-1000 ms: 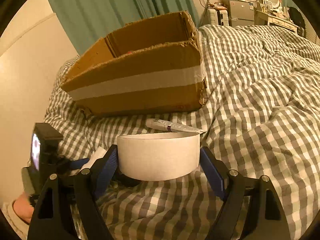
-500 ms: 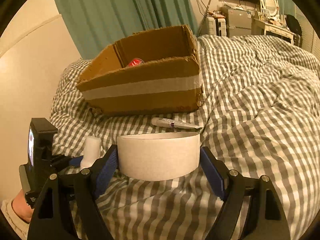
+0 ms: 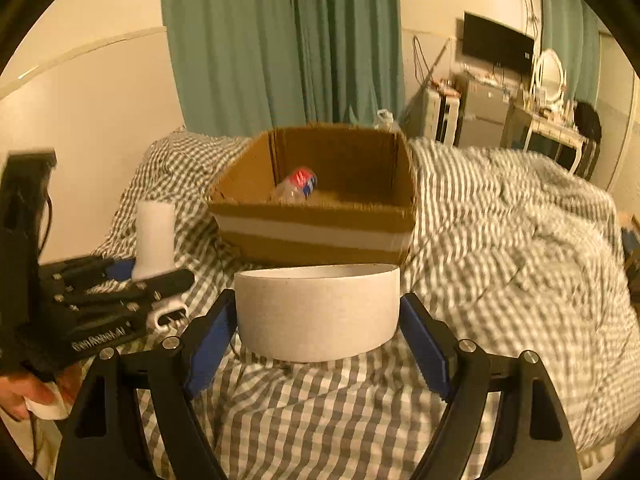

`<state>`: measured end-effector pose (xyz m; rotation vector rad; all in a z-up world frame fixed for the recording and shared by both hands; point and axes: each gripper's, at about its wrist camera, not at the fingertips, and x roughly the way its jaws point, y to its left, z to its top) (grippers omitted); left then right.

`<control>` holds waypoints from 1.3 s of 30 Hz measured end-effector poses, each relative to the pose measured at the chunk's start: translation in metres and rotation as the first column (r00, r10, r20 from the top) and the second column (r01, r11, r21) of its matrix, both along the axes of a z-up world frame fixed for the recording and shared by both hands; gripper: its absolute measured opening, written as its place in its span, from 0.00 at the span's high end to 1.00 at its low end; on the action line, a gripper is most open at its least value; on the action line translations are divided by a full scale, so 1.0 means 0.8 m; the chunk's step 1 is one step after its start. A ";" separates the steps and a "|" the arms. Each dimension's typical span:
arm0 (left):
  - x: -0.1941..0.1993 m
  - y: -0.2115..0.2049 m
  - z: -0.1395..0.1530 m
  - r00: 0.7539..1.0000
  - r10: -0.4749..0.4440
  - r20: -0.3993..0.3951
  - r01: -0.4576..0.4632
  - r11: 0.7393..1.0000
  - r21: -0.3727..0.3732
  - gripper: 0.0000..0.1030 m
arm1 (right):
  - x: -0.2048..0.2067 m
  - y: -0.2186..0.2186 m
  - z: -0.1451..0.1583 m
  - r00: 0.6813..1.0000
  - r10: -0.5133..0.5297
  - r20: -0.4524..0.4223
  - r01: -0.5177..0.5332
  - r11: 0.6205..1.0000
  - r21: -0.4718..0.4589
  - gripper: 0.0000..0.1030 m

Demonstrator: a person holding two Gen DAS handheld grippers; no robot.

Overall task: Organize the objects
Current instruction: 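Carry the cylinder and tape roll over the box and release both into it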

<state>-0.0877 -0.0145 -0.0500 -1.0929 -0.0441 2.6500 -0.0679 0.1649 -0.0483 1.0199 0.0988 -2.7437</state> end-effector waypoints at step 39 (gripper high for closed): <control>-0.421 0.026 -0.070 0.976 -0.062 0.208 0.085 0.991 -0.101 0.57 | -0.441 0.008 -0.056 0.976 0.108 0.187 -0.115 0.993 0.028 0.22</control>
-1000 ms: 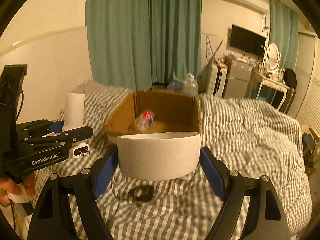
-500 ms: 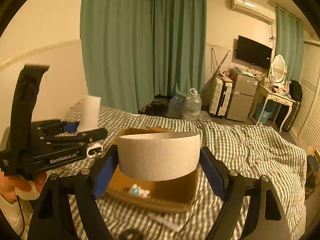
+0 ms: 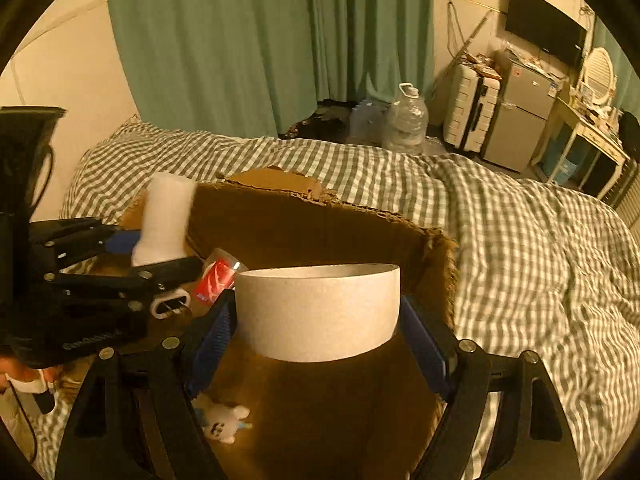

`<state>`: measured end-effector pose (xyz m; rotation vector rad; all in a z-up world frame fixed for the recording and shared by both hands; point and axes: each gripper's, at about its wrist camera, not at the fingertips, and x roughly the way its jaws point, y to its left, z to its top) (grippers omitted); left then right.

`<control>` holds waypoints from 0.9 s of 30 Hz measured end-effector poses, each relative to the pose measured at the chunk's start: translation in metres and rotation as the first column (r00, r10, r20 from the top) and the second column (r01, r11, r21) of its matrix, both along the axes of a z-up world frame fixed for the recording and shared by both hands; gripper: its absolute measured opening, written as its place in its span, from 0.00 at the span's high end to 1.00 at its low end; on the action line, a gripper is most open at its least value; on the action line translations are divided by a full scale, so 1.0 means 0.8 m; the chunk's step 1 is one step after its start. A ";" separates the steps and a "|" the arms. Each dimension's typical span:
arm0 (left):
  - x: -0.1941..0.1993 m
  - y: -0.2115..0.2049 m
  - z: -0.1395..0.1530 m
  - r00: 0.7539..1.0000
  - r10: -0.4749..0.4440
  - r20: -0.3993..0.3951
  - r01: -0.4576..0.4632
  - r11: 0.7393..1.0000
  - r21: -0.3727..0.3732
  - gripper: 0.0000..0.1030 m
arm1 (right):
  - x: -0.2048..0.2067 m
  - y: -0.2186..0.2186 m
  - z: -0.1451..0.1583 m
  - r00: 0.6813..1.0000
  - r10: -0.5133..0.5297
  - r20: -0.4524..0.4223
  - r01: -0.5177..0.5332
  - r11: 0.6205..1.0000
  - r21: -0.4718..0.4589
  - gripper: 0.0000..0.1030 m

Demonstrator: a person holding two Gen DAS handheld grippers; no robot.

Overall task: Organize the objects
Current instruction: 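Carry the cylinder and tape roll over the box and release both into it, then grasp the black sunglasses with the left tool while the right tool reaches toward the toothpaste tube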

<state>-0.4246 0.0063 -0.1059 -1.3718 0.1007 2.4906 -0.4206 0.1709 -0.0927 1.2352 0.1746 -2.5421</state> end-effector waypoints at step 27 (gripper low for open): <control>0.181 -0.002 0.197 0.956 0.106 -0.272 -0.110 0.994 0.002 0.12 | 0.216 0.017 0.202 0.958 0.008 -0.286 0.004 0.999 0.042 0.12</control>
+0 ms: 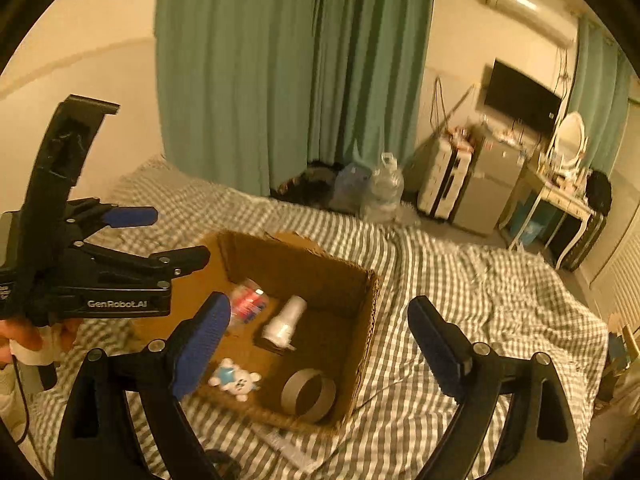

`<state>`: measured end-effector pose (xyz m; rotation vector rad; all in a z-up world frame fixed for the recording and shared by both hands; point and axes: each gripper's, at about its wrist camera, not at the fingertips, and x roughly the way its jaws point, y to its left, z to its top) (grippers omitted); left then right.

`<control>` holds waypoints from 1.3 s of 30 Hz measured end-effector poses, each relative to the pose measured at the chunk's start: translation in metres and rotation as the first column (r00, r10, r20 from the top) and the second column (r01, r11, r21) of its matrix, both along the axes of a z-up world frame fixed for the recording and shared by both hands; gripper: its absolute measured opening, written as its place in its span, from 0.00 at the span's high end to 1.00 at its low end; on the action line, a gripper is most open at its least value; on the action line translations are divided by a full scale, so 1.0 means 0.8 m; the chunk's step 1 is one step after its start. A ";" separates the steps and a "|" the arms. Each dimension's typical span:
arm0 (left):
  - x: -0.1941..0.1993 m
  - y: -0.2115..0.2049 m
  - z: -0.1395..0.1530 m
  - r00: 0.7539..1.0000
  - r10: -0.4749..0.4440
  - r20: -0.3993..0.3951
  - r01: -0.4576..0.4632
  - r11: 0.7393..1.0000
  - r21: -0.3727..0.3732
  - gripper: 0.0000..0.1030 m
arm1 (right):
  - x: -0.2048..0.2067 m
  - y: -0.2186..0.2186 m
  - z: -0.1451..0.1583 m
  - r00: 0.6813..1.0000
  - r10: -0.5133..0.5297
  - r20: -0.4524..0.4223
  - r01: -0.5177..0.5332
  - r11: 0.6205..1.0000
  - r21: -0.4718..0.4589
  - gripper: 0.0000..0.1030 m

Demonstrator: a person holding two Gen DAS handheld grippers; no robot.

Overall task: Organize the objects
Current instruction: 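Grasp the black sunglasses with the left tool while the right tool reaches toward the toothpaste tube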

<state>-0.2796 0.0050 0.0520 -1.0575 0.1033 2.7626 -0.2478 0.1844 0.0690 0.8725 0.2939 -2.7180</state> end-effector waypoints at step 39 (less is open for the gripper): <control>0.178 0.001 -0.255 0.965 0.208 0.160 -0.215 0.976 0.032 0.01 | 0.125 0.040 -0.234 0.988 0.001 0.153 -0.006 0.999 0.035 0.08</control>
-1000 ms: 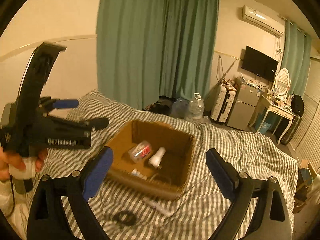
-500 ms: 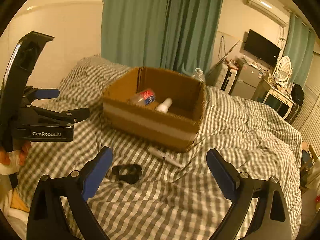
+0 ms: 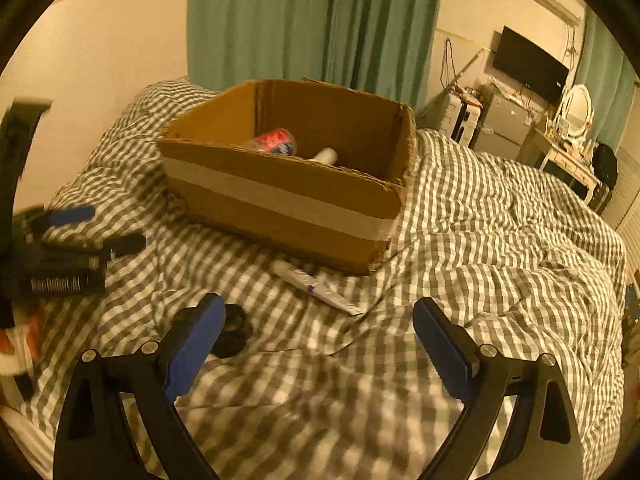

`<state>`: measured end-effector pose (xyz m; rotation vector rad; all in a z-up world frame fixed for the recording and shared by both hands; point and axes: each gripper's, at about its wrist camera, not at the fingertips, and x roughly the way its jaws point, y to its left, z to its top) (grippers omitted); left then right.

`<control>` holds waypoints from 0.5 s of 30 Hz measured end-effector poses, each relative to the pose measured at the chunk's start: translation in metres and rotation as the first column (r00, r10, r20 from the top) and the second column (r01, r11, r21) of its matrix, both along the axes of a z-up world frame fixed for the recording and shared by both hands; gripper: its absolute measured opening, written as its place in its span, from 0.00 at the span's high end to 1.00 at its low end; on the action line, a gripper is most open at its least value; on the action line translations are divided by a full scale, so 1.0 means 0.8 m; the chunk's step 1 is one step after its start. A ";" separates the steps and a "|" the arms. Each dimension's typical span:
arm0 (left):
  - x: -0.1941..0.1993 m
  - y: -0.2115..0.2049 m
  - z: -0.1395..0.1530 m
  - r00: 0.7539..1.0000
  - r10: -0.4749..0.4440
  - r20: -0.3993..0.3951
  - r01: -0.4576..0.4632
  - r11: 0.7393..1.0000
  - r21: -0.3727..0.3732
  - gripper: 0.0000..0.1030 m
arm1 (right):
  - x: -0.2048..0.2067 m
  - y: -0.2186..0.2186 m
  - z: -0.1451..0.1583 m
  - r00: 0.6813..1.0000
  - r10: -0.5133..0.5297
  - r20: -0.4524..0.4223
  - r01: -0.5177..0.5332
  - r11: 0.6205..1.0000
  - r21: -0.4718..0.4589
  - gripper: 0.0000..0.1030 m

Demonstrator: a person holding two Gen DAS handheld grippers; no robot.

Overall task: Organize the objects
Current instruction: 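Grasp the black sunglasses with the left tool while the right tool reaches toward the toothpaste tube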

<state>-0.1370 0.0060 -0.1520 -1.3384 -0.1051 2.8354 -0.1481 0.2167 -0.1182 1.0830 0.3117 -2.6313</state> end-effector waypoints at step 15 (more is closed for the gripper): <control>-0.030 0.095 -0.105 0.978 -0.130 0.160 0.136 0.990 -0.031 0.04 | -0.066 0.034 -0.025 0.999 -0.006 0.039 0.008 0.999 -0.045 0.08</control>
